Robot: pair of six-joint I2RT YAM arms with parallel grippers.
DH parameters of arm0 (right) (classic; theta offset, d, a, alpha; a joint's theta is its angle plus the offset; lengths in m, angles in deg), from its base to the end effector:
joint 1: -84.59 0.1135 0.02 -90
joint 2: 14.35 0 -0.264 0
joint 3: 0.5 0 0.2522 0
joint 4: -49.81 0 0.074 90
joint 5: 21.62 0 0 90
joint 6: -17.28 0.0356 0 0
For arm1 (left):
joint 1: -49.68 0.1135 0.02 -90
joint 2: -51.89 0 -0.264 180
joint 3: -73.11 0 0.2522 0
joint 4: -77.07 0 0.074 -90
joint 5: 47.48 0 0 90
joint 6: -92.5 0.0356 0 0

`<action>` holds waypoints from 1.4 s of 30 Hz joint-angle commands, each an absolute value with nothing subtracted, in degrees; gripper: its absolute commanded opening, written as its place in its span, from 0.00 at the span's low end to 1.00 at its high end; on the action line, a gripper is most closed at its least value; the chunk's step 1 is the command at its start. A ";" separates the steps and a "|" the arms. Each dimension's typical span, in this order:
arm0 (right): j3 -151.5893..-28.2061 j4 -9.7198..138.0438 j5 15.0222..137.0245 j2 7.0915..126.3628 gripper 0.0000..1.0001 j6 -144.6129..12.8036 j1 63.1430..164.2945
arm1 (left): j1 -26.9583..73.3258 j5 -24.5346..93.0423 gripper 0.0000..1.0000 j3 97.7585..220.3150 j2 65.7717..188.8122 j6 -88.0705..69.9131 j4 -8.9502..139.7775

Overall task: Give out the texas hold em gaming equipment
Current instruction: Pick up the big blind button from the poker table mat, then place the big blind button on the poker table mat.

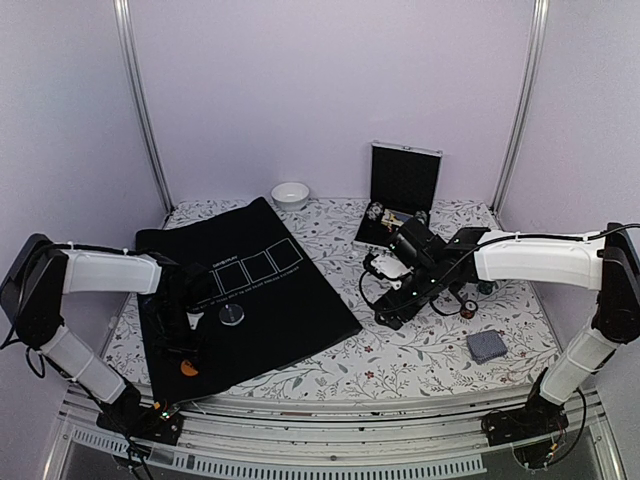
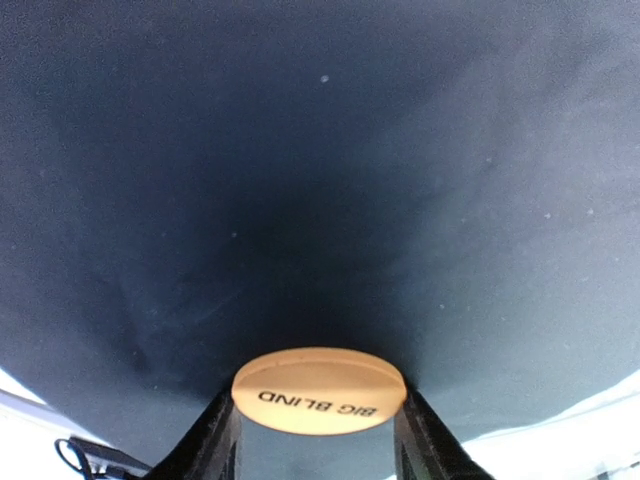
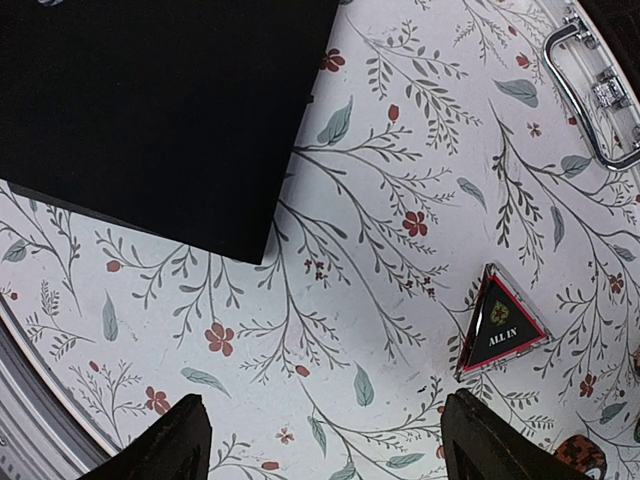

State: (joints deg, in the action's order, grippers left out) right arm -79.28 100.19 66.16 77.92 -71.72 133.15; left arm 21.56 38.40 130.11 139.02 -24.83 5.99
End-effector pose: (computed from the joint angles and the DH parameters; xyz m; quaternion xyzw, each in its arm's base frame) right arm 0.2154 0.2419 0.2201 -0.3887 0.8930 0.0776 0.2131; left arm 0.1784 -0.0982 0.1432 -0.0033 -0.9946 -0.0137 0.1030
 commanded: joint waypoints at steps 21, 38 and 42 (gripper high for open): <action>-79.37 99.79 65.69 77.42 0.82 -72.10 130.52 | 32.23 48.09 0.47 164.10 150.97 -13.22 4.71; -82.45 99.68 60.36 72.75 0.82 -67.67 128.48 | 42.50 48.54 0.46 216.24 194.77 -6.09 0.46; -83.08 99.73 60.61 73.13 0.83 -66.63 128.43 | 44.77 45.96 0.45 224.05 200.15 -6.46 -0.24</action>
State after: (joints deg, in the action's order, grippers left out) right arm -81.35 100.12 61.57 74.46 -68.64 128.78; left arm 43.12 48.14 218.22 197.11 -7.21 1.86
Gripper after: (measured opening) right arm 0.825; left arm 0.471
